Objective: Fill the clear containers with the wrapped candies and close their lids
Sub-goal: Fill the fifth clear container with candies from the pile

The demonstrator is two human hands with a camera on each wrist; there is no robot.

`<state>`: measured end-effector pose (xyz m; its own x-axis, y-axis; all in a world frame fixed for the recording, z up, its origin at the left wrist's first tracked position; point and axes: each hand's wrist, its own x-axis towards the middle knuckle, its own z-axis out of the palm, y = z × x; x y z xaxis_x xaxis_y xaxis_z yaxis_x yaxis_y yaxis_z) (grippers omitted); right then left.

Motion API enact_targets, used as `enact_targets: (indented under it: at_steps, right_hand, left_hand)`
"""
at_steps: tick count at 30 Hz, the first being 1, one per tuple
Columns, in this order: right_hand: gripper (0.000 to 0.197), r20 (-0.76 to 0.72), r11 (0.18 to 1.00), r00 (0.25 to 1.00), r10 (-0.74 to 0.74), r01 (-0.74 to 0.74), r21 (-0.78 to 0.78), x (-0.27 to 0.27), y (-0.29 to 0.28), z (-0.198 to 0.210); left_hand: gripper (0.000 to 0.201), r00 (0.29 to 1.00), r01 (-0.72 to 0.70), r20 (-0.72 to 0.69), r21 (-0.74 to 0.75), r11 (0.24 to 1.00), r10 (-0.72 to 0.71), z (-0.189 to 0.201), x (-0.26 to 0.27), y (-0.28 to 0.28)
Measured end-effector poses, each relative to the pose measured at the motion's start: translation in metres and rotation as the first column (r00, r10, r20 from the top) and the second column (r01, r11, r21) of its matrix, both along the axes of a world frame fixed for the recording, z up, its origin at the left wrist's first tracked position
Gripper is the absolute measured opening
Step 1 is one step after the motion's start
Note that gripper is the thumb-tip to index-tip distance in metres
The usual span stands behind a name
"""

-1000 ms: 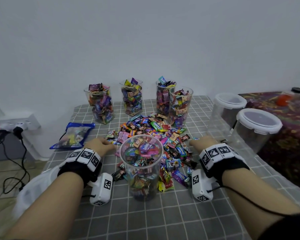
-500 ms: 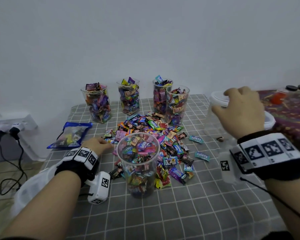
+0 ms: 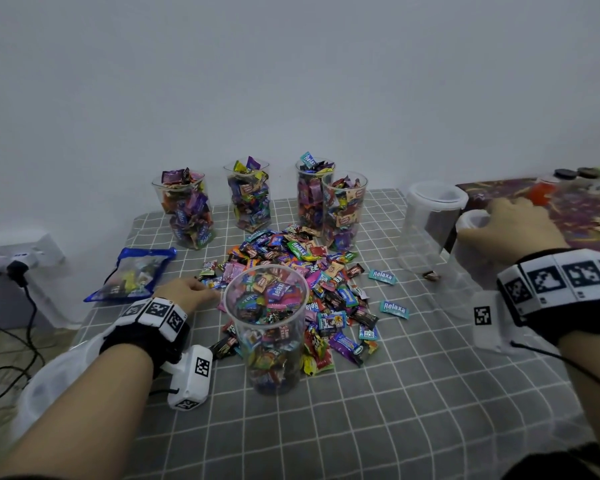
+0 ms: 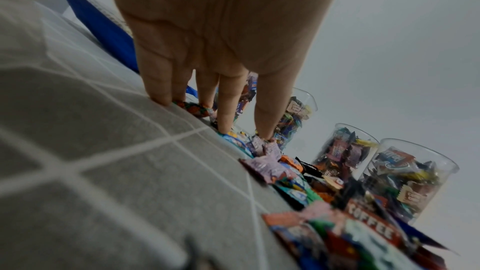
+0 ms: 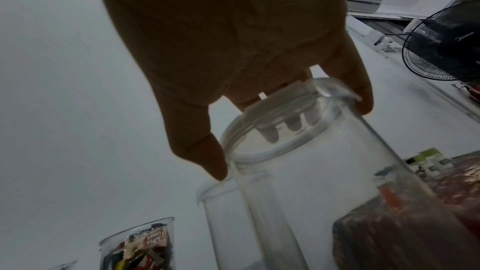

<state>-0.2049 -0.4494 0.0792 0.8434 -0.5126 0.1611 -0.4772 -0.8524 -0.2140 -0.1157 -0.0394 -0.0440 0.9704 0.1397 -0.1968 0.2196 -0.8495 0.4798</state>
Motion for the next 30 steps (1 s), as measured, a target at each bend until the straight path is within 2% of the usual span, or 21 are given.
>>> enact_targets:
  at_steps: [2,6,10,13,16,19,22,25,27,30]
  right_hand:
    - [0.075,0.008,1.000,1.000,-0.001,0.001,0.012,-0.002,-0.001,0.000]
    - [0.064,0.036,0.999,0.999,-0.029,0.028,0.014,-0.003,-0.006,-0.003]
    - [0.064,0.048,0.999,0.998,-0.045,0.044,0.016,-0.003,-0.007,-0.005]
    - [0.067,0.046,0.997,0.998,-0.038,0.041,-0.065,-0.002,0.000,-0.008]
    - [0.062,0.241,0.986,0.965,0.107,-0.071,-0.152,-0.002,0.016,-0.015]
    - [0.050,0.378,0.967,0.891,0.253,-0.234,-0.096,-0.003,0.047,-0.024]
    - [0.050,0.273,0.949,0.932,0.239,-0.283,0.136,0.005,0.072,-0.048]
    - [0.056,0.056,0.928,0.986,0.154,-0.164,0.335,0.024,0.074,-0.078]
    - [0.062,-0.073,0.945,0.992,0.102,-0.073,0.320,0.033,0.071,-0.092]
    - [0.069,-0.178,0.973,0.983,0.042,0.001,0.231,0.044,0.068,-0.101]
  left_hand:
    - [0.027,1.000,0.001,0.006,0.003,1.000,-0.001,0.001,-0.001,0.000]
    - [0.027,1.000,0.004,0.021,0.011,1.000,-0.004,0.002,-0.004,-0.001]
    - [0.028,0.999,0.000,0.035,0.001,1.000,0.000,0.002,-0.005,-0.001]
    - [0.027,0.999,-0.009,0.038,-0.011,1.000,0.010,0.002,-0.005,-0.001]
    - [0.026,0.999,-0.004,0.035,-0.010,1.000,0.004,0.002,-0.005,0.000]
    - [0.027,0.999,0.006,0.033,0.003,1.000,-0.006,0.003,-0.006,0.000]
    - [0.027,0.999,0.024,0.033,0.022,0.999,-0.025,0.003,-0.006,0.000]
    - [0.025,0.999,0.028,0.033,0.017,0.999,-0.028,0.001,-0.006,0.002]
    - [0.026,0.999,0.028,0.031,0.011,1.000,-0.028,0.000,-0.005,0.003]
    - [0.028,0.999,0.030,0.034,0.016,0.999,-0.030,-0.001,-0.004,0.005]
